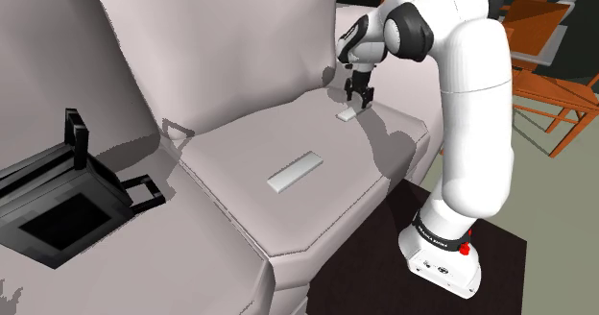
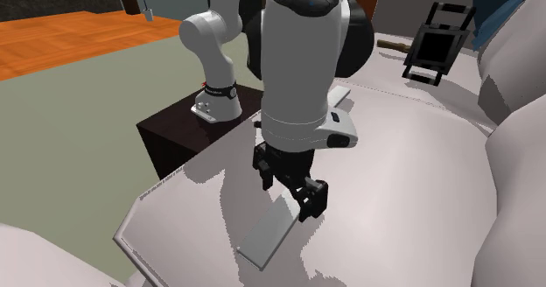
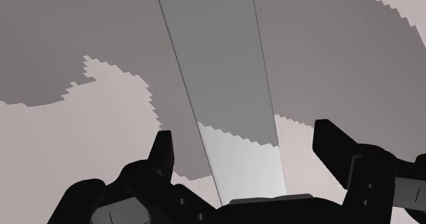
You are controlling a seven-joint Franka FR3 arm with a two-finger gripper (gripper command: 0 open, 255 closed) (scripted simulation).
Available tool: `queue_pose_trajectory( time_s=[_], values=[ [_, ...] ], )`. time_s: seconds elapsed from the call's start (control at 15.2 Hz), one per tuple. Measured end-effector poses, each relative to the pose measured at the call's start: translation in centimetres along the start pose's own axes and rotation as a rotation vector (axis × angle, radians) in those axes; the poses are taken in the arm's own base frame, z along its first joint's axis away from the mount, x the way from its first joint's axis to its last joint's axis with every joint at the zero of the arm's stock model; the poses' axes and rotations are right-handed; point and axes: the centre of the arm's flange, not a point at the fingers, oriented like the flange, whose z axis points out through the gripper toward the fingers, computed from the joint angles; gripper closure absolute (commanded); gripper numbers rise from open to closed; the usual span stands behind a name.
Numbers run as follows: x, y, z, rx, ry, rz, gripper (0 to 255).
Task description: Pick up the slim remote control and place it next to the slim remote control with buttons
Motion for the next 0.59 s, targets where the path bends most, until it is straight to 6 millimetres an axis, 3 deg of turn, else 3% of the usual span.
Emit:
queue_pose_trajectory(
  time_s=[0.4, 0.59],
  values=[
    [-0.1, 0.2, 3.1, -0.001, 0.001, -0.010, 0],
    [-0.2, 0.1, 3.5, -0.001, 0.001, -0.010, 0]
  ],
)
